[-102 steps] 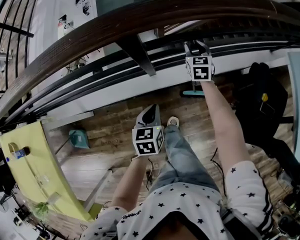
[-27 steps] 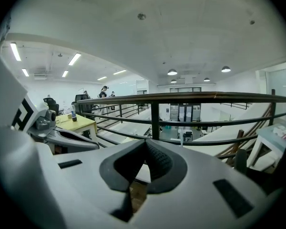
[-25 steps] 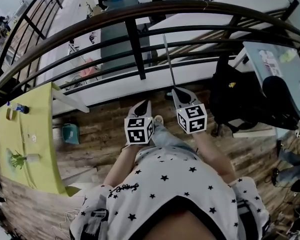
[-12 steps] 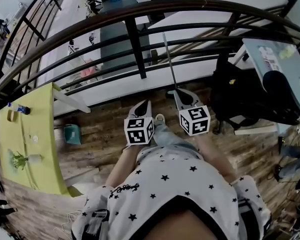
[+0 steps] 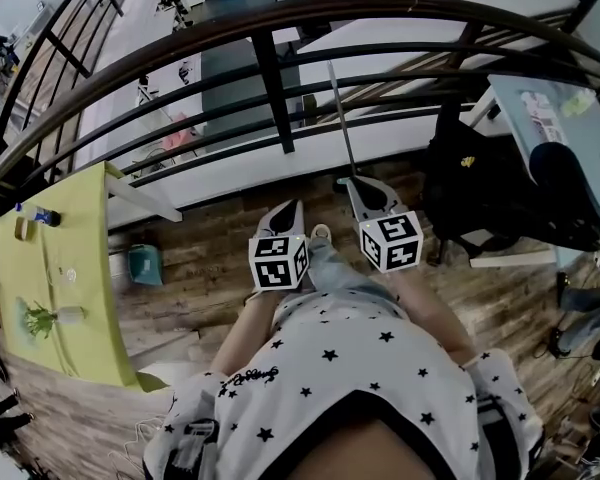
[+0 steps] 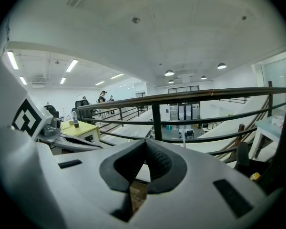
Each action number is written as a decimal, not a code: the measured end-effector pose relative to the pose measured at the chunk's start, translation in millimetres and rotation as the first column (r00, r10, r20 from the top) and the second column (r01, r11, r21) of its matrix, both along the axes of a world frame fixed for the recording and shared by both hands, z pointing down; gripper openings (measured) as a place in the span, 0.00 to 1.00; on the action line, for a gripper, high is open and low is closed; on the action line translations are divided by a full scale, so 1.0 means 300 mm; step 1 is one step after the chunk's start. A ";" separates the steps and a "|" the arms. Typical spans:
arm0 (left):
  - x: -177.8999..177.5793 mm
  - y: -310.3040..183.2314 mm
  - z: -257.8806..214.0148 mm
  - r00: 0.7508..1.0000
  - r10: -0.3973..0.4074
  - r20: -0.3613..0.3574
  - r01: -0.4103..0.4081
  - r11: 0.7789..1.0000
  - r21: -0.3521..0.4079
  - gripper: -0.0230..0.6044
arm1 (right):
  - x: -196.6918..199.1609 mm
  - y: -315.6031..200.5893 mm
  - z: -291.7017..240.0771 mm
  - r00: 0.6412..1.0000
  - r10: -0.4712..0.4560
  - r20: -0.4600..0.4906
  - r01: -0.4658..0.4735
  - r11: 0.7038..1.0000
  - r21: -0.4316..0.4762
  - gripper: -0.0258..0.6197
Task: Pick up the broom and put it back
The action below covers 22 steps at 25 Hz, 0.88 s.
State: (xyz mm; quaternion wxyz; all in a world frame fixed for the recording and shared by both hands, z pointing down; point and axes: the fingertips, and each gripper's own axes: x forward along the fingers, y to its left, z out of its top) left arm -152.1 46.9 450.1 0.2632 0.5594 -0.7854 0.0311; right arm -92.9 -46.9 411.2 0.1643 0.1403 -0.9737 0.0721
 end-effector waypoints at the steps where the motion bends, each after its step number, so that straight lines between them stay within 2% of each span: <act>1: -0.002 0.002 0.000 1.000 -0.001 0.000 0.001 1.000 -0.001 0.05 | 0.000 0.000 -0.004 1.000 0.004 0.004 -0.004 1.000 0.004 0.03; 12: -0.023 0.000 -0.007 1.000 -0.008 0.006 0.008 1.000 -0.002 0.05 | -0.006 -0.010 -0.047 0.999 0.009 0.039 -0.011 0.999 0.044 0.03; 22: -0.020 0.009 -0.006 1.000 -0.012 0.002 0.012 1.000 -0.001 0.05 | -0.002 0.007 -0.049 0.999 0.006 0.048 -0.008 0.999 0.036 0.03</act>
